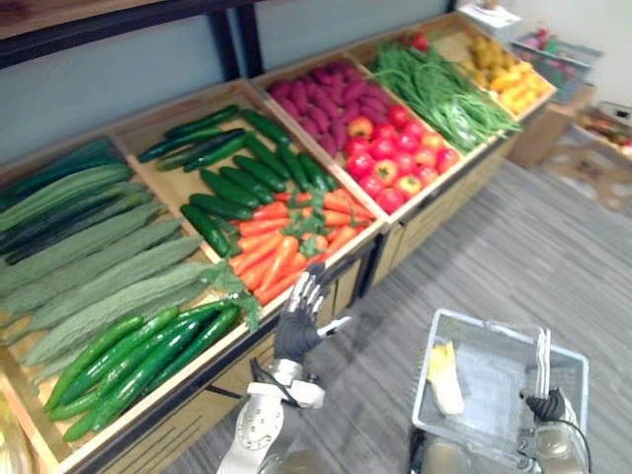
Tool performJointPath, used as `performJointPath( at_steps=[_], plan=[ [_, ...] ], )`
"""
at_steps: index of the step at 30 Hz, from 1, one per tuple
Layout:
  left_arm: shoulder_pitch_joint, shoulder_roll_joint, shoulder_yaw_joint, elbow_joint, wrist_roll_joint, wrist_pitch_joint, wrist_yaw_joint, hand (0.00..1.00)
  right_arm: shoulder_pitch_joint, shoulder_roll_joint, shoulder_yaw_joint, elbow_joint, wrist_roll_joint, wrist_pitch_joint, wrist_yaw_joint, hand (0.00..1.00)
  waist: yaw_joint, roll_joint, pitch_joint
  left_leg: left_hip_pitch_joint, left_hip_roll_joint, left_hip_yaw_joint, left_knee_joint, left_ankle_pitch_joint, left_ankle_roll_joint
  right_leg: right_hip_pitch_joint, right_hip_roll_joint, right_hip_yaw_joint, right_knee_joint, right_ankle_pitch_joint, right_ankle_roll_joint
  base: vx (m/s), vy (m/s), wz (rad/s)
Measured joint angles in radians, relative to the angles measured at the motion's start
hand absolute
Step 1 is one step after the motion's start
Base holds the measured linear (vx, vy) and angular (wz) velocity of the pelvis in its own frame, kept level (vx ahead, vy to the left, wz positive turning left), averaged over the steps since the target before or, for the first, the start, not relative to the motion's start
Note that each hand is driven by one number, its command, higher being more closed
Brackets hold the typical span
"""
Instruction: Pick vegetable in the basket
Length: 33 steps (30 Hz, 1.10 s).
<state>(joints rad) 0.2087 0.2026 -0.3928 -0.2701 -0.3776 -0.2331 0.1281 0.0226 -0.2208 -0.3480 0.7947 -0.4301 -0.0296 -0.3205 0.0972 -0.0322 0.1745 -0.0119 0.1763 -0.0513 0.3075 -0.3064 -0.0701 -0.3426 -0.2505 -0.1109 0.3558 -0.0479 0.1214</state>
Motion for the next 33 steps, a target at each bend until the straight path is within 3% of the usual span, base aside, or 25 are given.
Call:
performJointPath(
  at_steps=[2, 3, 4, 5, 7, 9, 11, 15, 19, 22, 25, 28, 32, 33],
  plan=[
    [0.002, -0.004, -0.002, 0.0, 0.001, 0.0, 0.007, 0.0, 0.032, 0.03, -0.005, 0.007, 0.01, 0.009, 0.0, 1.0, -0.002, -0.06, -0.038, -0.002, 0.018, -0.071, -0.016, -0.044, -0.081, 0.001, -0.02, 0.038, -0.038, 0.099, 0.022, 0.31, -0.551, 1.12],
    [0.004, -0.008, -0.001, 0.003, 0.002, -0.001, 0.009, 0.0, 0.048, 0.039, -0.015, 0.007, 0.018, 0.01, 0.0, 1.0, 0.0, -0.08, -0.05, -0.002, 0.023, -0.089, -0.027, -0.051, -0.108, 0.008, -0.026, 0.017, -0.035, 0.061, 0.073, 0.39, -0.751, 0.94],
    [0.005, -0.058, -0.003, 0.038, 0.002, 0.006, 0.021, 0.0, 0.042, 0.027, -0.052, 0.013, 0.019, 0.02, -0.001, 1.0, 0.015, -0.007, -0.055, -0.006, 0.101, -0.127, -0.028, -0.045, -0.148, 0.017, 0.024, -0.057, 0.007, 0.005, 0.064, 0.28, -0.587, 0.72],
    [0.009, -0.081, -0.013, 0.037, 0.002, 0.007, 0.022, 0.0, 0.039, 0.02, -0.081, 0.017, 0.019, 0.02, -0.002, 1.0, 0.017, 0.015, -0.059, -0.034, 0.135, -0.132, -0.043, 0.024, -0.162, 0.006, 0.046, -0.095, 0.044, -0.035, 0.032, 0.24, -0.556, 0.65],
    [0.006, -0.095, -0.039, 0.037, 0.002, 0.005, 0.022, 0.0, 0.044, 0.01, -0.094, 0.03, 0.019, 0.023, 0.0, 1.0, 0.014, 0.02, -0.057, -0.063, 0.16, -0.159, -0.08, 0.155, -0.178, 0.003, 0.047, -0.164, 0.097, -0.078, -0.017, 0.17, -0.51, 0.93],
    [-0.007, -0.098, -0.052, 0.041, 0.001, 0.005, 0.021, 0.0, 0.053, 0.008, -0.122, 0.044, 0.023, 0.023, -0.001, 1.0, 0.009, 0.023, -0.058, -0.098, 0.174, -0.159, -0.095, 0.276, -0.151, 0.025, 0.039, -0.233, 0.118, -0.104, -0.058, 0.14, -0.477, 1.14],
    [-0.009, -0.097, -0.051, 0.047, -0.004, 0.001, 0.021, 0.0, 0.063, -0.002, -0.16, 0.063, 0.05, 0.015, -0.006, 1.0, -0.016, 0.019, -0.055, -0.138, 0.169, -0.072, -0.092, 0.398, -0.075, 0.093, 0.022, -0.311, 0.086, -0.118, -0.083, 0.06, -0.325, 1.17],
    [0.003, -0.096, -0.046, 0.053, -0.013, 0.001, 0.019, 0.0, 0.06, -0.039, -0.179, 0.139, 0.081, -0.001, -0.028, 1.0, -0.023, 0.018, -0.055, -0.161, 0.124, 0.158, -0.108, 0.393, -0.059, 0.148, 0.022, -0.385, -0.023, -0.122, -0.079, -0.04, -0.215, 0.59],
    [0.032, -0.077, -0.021, 0.062, -0.012, 0.001, 0.02, 0.0, 0.064, -0.031, -0.192, 0.207, 0.096, 0.0, -0.027, 1.0, -0.051, 0.027, -0.056, -0.125, 0.1, 0.154, -0.295, 0.391, -0.067, 0.169, 0.06, -0.43, -0.098, -0.097, -0.028, -0.06, -0.008, 0.45],
    [0.03, -0.079, 0.001, 0.072, -0.01, 0.002, 0.022, 0.0, 0.06, -0.025, -0.194, 0.216, 0.116, 0.0, -0.027, 1.0, -0.062, 0.034, -0.056, -0.127, 0.083, 0.155, -0.314, 0.363, -0.103, 0.162, 0.054, -0.419, -0.118, -0.059, -0.009, -0.01, 0.138, 0.2],
    [0.026, -0.061, 0.036, 0.075, -0.01, 0.002, 0.026, 0.0, 0.035, -0.012, -0.193, 0.241, 0.119, -0.001, -0.027, 1.0, -0.046, 0.004, -0.041, -0.143, 0.046, 0.181, -0.274, 0.34, -0.081, 0.179, 0.046, -0.38, -0.198, 0.015, 0.002, 0.03, 0.126, -0.15],
    [0.024, -0.058, 0.034, 0.077, -0.01, 0.002, 0.025, 0.0, 0.032, -0.008, -0.19, 0.241, 0.125, -0.001, -0.026, 1.0, -0.035, -0.008, -0.039, -0.141, 0.02, 0.231, -0.198, 0.276, -0.065, 0.199, 0.028, -0.328, -0.251, 0.059, 0.019, 0.04, 0.131, -0.42],
    [0.01, -0.039, -0.016, 0.077, -0.009, 0.002, 0.019, 0.0, 0.029, -0.006, -0.189, 0.24, 0.127, 0.016, -0.022, 1.0, -0.036, -0.023, -0.031, -0.18, 0.018, 0.29, 0.016, 0.106, -0.043, 0.178, -0.02, -0.261, -0.172, 0.031, 0.035, 0.03, 0.163, -0.46],
    [0.006, -0.036, -0.023, 0.077, -0.007, 0.002, 0.018, 0.0, 0.028, -0.004, -0.186, 0.239, 0.127, 0.018, -0.021, 1.0, -0.037, -0.028, -0.03, -0.178, 0.013, 0.292, 0.03, 0.091, -0.038, 0.175, -0.031, -0.253, -0.157, 0.034, 0.03, 0.04, 0.152, -0.29]
  ],
)
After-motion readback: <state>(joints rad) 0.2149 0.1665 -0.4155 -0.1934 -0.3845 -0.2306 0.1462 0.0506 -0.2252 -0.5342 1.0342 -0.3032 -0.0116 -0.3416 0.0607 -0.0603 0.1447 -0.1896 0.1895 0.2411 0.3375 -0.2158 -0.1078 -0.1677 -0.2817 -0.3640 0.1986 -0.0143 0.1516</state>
